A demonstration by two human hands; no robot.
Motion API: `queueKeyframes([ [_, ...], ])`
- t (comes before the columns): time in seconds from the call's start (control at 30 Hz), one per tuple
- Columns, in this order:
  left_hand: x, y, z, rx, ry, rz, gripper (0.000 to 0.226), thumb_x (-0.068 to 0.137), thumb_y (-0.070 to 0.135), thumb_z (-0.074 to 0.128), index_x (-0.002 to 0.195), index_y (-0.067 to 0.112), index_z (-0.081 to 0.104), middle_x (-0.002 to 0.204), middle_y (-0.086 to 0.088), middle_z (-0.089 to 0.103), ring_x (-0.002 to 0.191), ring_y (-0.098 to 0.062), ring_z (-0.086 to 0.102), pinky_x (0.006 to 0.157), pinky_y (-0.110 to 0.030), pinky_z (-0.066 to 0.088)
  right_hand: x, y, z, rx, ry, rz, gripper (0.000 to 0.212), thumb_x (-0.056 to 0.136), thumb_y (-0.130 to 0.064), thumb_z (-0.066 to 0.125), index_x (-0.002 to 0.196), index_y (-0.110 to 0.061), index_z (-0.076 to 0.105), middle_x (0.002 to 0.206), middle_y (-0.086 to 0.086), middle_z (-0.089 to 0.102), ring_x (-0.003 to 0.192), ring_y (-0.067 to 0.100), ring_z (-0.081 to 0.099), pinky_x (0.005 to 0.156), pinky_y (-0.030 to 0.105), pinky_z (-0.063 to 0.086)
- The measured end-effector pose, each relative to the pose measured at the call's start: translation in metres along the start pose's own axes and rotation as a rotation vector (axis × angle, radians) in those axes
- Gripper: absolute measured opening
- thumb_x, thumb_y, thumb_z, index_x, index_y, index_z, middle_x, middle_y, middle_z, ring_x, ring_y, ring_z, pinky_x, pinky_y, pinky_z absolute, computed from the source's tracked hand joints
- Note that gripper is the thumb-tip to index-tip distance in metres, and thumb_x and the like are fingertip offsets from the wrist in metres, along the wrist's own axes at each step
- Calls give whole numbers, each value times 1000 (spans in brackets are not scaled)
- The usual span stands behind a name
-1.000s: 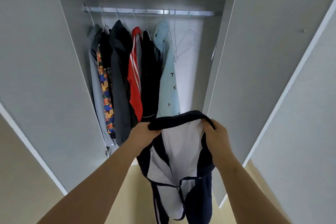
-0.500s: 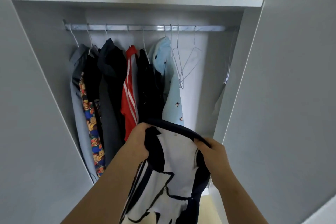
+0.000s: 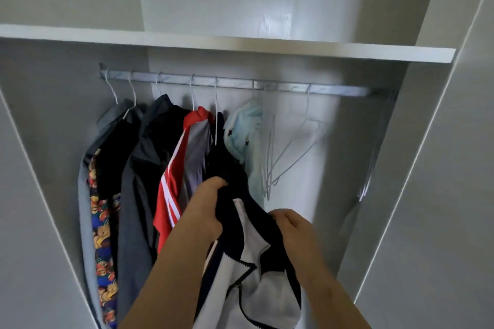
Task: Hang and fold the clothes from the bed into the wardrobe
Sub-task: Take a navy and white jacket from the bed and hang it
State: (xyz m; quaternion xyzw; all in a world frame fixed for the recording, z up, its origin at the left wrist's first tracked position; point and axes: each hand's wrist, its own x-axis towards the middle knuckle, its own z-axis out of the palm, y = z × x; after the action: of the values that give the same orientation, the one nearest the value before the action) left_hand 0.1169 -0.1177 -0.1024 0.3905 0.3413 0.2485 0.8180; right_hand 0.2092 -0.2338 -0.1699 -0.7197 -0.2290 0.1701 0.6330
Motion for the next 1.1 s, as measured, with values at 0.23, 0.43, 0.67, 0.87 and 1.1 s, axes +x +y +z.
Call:
queueKeyframes([
  [0.23,55,-3,38,212,-125,9,12,85,9,57,82,11,68,61,-7,68,55,-18,65,50,-22,52,80,-25,7,-23,-95,-97,29,95,-12,42,102,-25,67,100,-8,67,92,8,62,86,25,51],
  [0.43,109,-6,43,295,-121,24,31,89,3,52,115,15,61,86,-6,67,75,-15,64,53,-17,52,122,-25,20,-100,-144,-76,35,97,-8,38,128,-15,52,128,1,53,115,14,52,103,26,40],
  [0.67,145,1,38,402,-168,86,33,90,-3,45,104,22,61,93,-4,64,74,-10,63,54,-14,49,155,-8,34,-91,34,-81,21,94,-8,43,106,-24,50,95,-6,58,76,-1,52,56,5,40],
  [0.87,158,16,40,588,-369,134,45,86,-9,46,98,29,66,99,0,65,83,-9,63,62,-12,51,177,-9,41,-38,127,3,23,93,-11,45,111,-25,45,82,-1,59,67,10,56,52,18,39],
  [1.1,168,28,41,853,-410,129,56,85,-7,50,135,19,45,123,-2,56,100,-6,55,75,-6,44,188,-8,50,-328,80,30,18,92,-22,52,107,-14,58,95,-3,52,81,12,55,63,19,39],
])
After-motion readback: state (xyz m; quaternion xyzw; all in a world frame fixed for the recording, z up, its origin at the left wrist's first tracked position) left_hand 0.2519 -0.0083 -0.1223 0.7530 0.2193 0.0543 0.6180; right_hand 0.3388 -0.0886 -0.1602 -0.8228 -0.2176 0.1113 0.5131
